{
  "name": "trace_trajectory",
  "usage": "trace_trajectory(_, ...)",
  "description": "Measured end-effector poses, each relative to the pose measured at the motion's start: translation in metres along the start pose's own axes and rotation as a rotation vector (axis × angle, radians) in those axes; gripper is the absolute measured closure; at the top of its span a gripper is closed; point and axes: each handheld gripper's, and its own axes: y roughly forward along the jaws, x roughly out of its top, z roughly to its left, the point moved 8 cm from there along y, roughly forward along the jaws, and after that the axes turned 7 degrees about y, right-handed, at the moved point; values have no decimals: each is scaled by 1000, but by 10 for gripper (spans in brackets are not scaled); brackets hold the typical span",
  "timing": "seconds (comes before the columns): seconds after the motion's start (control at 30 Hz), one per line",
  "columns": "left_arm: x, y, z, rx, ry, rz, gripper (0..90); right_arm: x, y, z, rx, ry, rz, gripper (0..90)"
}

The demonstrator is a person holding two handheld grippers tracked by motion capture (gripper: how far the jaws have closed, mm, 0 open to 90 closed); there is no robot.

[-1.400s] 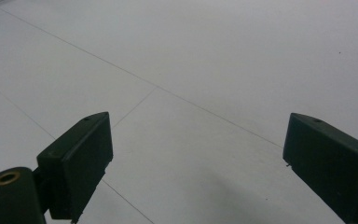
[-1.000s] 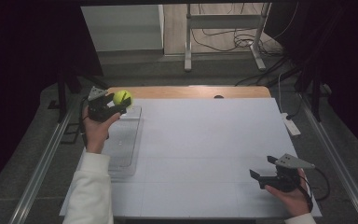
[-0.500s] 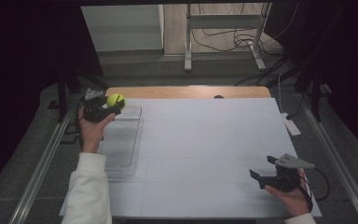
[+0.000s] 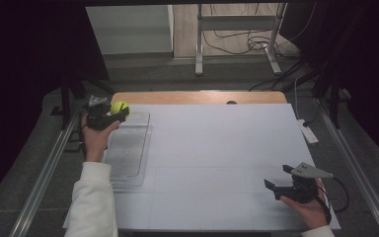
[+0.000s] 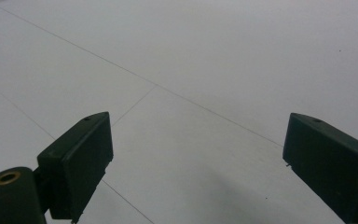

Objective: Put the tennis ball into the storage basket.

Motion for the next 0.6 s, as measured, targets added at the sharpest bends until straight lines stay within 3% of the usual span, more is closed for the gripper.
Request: trace_trajectory(0.6, -19, 16, 11, 31, -11, 91, 277, 0, 0, 0, 0, 0, 0, 89)
